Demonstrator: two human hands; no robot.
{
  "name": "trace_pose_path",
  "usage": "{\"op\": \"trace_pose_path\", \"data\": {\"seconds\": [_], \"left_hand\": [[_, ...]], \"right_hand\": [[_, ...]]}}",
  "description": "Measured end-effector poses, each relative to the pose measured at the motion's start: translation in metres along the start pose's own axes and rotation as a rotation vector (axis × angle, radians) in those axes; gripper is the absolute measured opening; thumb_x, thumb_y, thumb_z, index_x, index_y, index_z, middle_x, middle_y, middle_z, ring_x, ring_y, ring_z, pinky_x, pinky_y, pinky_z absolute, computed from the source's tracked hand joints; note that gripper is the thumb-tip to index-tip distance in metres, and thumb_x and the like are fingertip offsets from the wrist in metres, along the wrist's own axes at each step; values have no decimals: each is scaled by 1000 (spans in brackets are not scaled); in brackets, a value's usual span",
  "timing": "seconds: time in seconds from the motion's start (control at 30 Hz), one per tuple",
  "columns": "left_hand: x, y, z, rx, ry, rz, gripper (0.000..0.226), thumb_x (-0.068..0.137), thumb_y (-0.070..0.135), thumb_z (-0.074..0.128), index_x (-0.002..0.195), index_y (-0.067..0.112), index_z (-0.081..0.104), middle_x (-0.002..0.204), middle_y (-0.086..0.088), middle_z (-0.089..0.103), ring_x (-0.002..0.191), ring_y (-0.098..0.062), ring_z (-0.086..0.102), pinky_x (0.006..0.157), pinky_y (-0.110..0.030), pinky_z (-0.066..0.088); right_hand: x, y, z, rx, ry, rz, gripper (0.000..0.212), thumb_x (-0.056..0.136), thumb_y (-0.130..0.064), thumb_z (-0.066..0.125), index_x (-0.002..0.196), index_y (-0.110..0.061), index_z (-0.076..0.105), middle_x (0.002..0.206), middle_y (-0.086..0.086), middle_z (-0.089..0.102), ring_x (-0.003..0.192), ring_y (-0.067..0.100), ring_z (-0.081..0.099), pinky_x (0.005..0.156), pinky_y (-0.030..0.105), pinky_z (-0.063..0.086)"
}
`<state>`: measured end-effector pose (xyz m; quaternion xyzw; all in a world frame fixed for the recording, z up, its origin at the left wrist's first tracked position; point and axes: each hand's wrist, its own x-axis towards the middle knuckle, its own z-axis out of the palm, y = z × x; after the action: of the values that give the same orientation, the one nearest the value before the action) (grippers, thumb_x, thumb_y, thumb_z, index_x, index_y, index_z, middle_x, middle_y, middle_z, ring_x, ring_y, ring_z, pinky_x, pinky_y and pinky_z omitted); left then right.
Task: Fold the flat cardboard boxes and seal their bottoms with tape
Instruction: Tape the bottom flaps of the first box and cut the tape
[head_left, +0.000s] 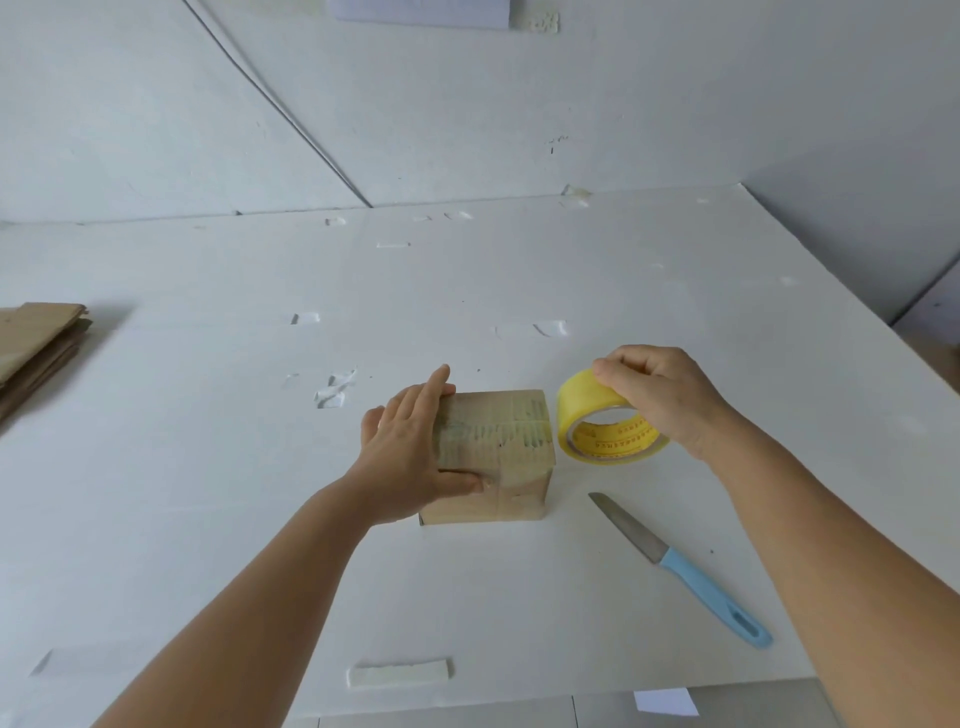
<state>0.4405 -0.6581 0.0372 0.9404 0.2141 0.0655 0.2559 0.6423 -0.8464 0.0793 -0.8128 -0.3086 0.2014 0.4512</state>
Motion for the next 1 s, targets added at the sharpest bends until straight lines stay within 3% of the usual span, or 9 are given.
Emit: {"op": "trace_pose_path", "data": {"seconds": [0.1, 0.2, 0.4, 0.53, 0.67, 0.77, 0.83, 0.9, 1.0], "left_hand": [[0, 1, -1, 28, -44, -18, 125, 56, 72, 68, 151, 34, -3, 146, 18, 23, 138, -6, 10, 113, -32, 1], [0, 1, -3, 131, -93, -12, 123, 48, 84, 42, 151, 35, -6, 148, 16, 16, 139, -9, 6, 116, -37, 0], [3, 20, -13, 465, -243, 26, 104, 83, 72, 43, 152, 20, -15, 156, 6, 0, 146, -16, -6, 117, -51, -9], [12, 36, -11, 577, -320, 72, 105, 86, 73, 33, 148, 9, -22, 160, -4, -19, 145, -19, -23, 117, -49, -14], [27, 62, 6, 523, -363, 128, 105, 87, 69, 39, 148, 9, -22, 158, -8, -23, 144, -21, -26, 118, -47, -8], [37, 76, 14, 536, -349, 175, 105, 86, 67, 43, 149, 9, -17, 160, -7, -15, 147, -23, -17, 118, -47, -3], [40, 80, 17, 589, -318, 204, 107, 83, 66, 47, 151, 9, -12, 159, -7, 3, 145, -27, 5, 115, -47, 9], [42, 82, 18, 619, -280, 197, 107, 78, 64, 52, 151, 11, -5, 145, -5, 24, 131, -28, 25, 107, -47, 19], [41, 80, 24, 578, -210, 204, 101, 75, 63, 55, 147, 11, 8, 131, -2, 32, 124, -25, 30, 106, -42, 21]], "right_hand": [[1, 6, 3, -7, -17, 5, 27, 87, -40, 60, 74, -16, 66, 62, -2, 43, 62, 12, 43, 64, 29, 36], [-1, 14, 7, 3, -32, 22, 27, 88, -39, 59, 74, -17, 65, 62, -3, 43, 62, 12, 42, 64, 29, 36], [-3, 20, 17, 53, -34, 30, 27, 90, -35, 58, 75, -13, 62, 63, -1, 43, 62, 12, 41, 64, 28, 34], [1, 17, 18, 46, -39, 26, 27, 88, -36, 59, 71, -16, 61, 55, -10, 39, 55, 8, 38, 60, 24, 33], [3, 15, 18, 27, -52, 8, 26, 88, -37, 60, 72, -16, 62, 56, -10, 40, 56, 9, 40, 59, 25, 35], [3, 16, 14, 3, -32, 6, 25, 87, -37, 60, 72, -18, 62, 57, -10, 44, 57, 9, 42, 60, 25, 37], [3, 16, 12, -5, -36, 2, 25, 87, -37, 60, 71, -18, 62, 59, -8, 47, 59, 9, 44, 61, 25, 37], [3, 12, 14, -32, -49, -15, 26, 87, -38, 60, 72, -17, 61, 61, -6, 48, 61, 10, 45, 61, 26, 38], [7, 5, 15, -117, -86, -33, 27, 88, -41, 57, 74, -17, 61, 63, -3, 50, 63, 13, 46, 63, 29, 39]]}}
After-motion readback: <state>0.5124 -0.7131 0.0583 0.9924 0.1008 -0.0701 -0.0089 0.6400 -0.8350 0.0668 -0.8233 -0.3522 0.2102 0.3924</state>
